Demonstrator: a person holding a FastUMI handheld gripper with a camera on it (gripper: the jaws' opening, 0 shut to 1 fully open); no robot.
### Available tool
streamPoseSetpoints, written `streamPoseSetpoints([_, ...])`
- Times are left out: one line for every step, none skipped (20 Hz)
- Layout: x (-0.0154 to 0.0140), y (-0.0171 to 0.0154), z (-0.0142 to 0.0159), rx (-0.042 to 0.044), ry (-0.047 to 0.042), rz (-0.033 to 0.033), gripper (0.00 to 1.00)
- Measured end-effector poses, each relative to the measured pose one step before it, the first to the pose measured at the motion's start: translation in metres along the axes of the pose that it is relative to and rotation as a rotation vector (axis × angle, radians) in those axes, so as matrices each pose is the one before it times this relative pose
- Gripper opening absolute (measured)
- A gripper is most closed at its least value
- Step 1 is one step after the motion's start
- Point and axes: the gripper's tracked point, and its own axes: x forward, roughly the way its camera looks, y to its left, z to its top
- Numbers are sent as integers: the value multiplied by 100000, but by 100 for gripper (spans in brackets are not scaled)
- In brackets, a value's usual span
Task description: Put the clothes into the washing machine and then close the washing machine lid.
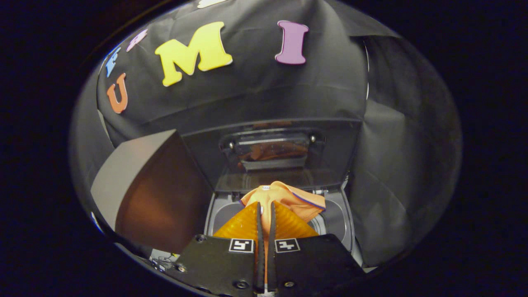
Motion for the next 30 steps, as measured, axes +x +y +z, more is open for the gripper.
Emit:
streamPoseSetpoints([816, -265, -856, 601, 2651, -525, 6])
streamPoseSetpoints([737, -278, -769, 659, 2411, -852, 6])
streamPoseSetpoints([722, -68, -625, 136, 2005, -567, 6])
streamPoseSetpoints([709, -88, -625, -493, 1867, -783, 6])
streamPoseSetpoints([688, -232, -814, -281, 2335, -1058, 6])
streamPoseSetpoints([407, -77, -652, 280, 2666, -398, 6])
streamPoseSetpoints([624, -104, -717, 334, 2715, -533, 6])
streamPoseSetpoints([636, -109, -690, 392, 2759, -653, 6])
streamPoseSetpoints([521, -57, -781, 456, 2651, -389, 6])
streamPoseSetpoints([508, -105, -654, 664, 2730, -914, 6])
streamPoseSetpoints([432, -145, -793, 663, 3167, -1112, 6])
streamPoseSetpoints([261, -420, -564, 678, 3125, -1939, 6])
streamPoseSetpoints([182, -165, -269, 1181, 1645, -453, 6])
streamPoseSetpoints([197, -39, -28, 1074, 818, -156, 6])
streamPoseSetpoints([44, -137, -184, 883, 300, -339, 6])
streamPoseSetpoints([-79, -132, -23, 321, 372, -208, 6])
streamPoseSetpoints([-33, -205, -91, -70, 489, -225, 6])
streamPoseSetpoints([-153, -30, 184, -119, -138, 11, 6])
streamPoseSetpoints([116, -58, -220, 28, 206, -635, 7])
streamPoseSetpoints([68, -60, -182, 387, 637, -617, 8])
streamPoseSetpoints([-7, -13, 14, 620, -250, -151, 9])
streamPoseSetpoints([-44, -20, -8, 505, -108, -490, 10])
streamPoseSetpoints([-37, -106, -91, 422, -227, -358, 10])
streamPoseSetpoints([-43, 53, 72, 98, -476, 185, 11])
streamPoseSetpoints([-32, -158, -63, -423, -549, -247, 11])
streamPoseSetpoints([-107, -37, -70, -978, -446, 123, 12])
streamPoseSetpoints([-49, 40, -128, -256, 91, -62, 12])
streamPoseSetpoints([-113, 208, -347, 24, 835, 826, 15])
streamPoseSetpoints([-6, 183, -257, -193, 422, 725, 16])
streamPoseSetpoints([-133, -72, 80, 49, -397, 46, 17])
